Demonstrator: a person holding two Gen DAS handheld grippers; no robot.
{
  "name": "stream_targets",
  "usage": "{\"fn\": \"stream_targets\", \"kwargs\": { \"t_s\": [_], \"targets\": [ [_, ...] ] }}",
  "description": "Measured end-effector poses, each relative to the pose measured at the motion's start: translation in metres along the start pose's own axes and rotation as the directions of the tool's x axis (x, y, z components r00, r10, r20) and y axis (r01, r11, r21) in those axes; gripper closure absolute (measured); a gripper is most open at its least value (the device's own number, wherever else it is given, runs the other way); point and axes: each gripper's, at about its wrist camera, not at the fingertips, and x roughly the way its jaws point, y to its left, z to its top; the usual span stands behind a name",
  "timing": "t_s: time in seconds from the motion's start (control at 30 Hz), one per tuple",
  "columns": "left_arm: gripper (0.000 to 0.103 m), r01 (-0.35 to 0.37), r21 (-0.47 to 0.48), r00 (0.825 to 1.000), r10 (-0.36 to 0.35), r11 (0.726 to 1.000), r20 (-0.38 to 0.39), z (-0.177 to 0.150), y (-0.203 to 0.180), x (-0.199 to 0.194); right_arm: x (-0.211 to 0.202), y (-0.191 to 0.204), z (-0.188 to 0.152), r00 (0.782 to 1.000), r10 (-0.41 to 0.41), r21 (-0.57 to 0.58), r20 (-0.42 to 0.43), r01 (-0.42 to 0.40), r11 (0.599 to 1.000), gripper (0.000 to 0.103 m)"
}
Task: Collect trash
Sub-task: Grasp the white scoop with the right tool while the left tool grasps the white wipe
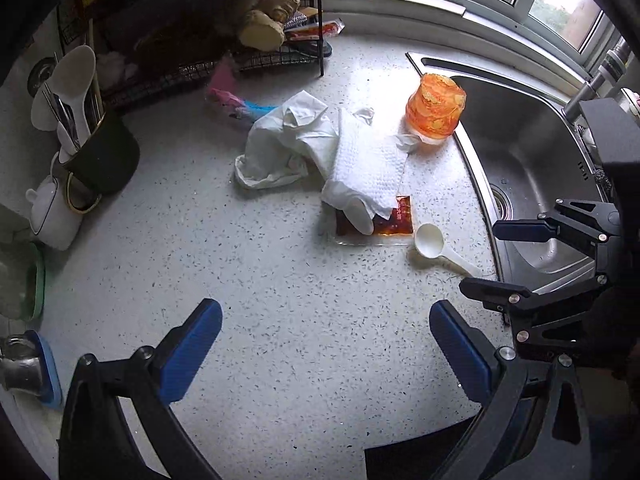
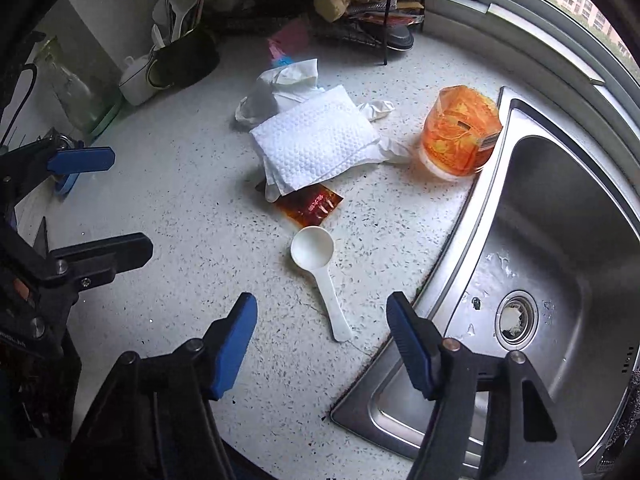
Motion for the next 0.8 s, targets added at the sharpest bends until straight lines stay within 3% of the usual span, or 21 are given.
{"fn": "stream_targets", "kwargs": {
  "t_s": [0.33,0.47,0.5,0.53,0.6,0.8],
  "targets": [
    [0.0,0.028,-0.018,0.999,-0.028,0.999,-0.046,0.004,0.011,0.021,0.031,0.002,0.013,0.997,-0.017,-0.051,-0.079,0.013,0.999,0.056],
    [0.0,0.032,-0.015,0.998,-0.033,0.999,-0.053,0.007,0.01,0.023,0.032,0.009,0.015,0.997,-0.034,-0.086,-0.074,0.028,0.996,0.063],
    [0.0,0.034,-0.017,0.998,-0.035,0.999,-0.056,0.007,0.01,0.024,0.032,0.012,0.015,0.996,-0.041,-0.102,-0.074,0.033,0.994,0.07],
    [0.0,0.037,-0.018,0.998,-0.038,0.999,-0.057,0.006,0.01,0.025,0.032,0.016,0.014,0.996,-0.058,-0.12,-0.071,0.049,0.992,0.083],
    [0.0,0.043,-0.017,0.997,-0.044,0.999,-0.057,0.006,0.01,0.025,0.032,0.023,0.012,0.995,-0.07,-0.142,-0.065,0.06,0.988,0.093],
    [0.0,0.062,0.0,0.997,-0.062,0.998,-0.048,0.011,0.009,0.022,0.026,0.024,0.005,0.997,-0.064,-0.114,-0.037,0.059,0.992,0.094]
  ]
}}
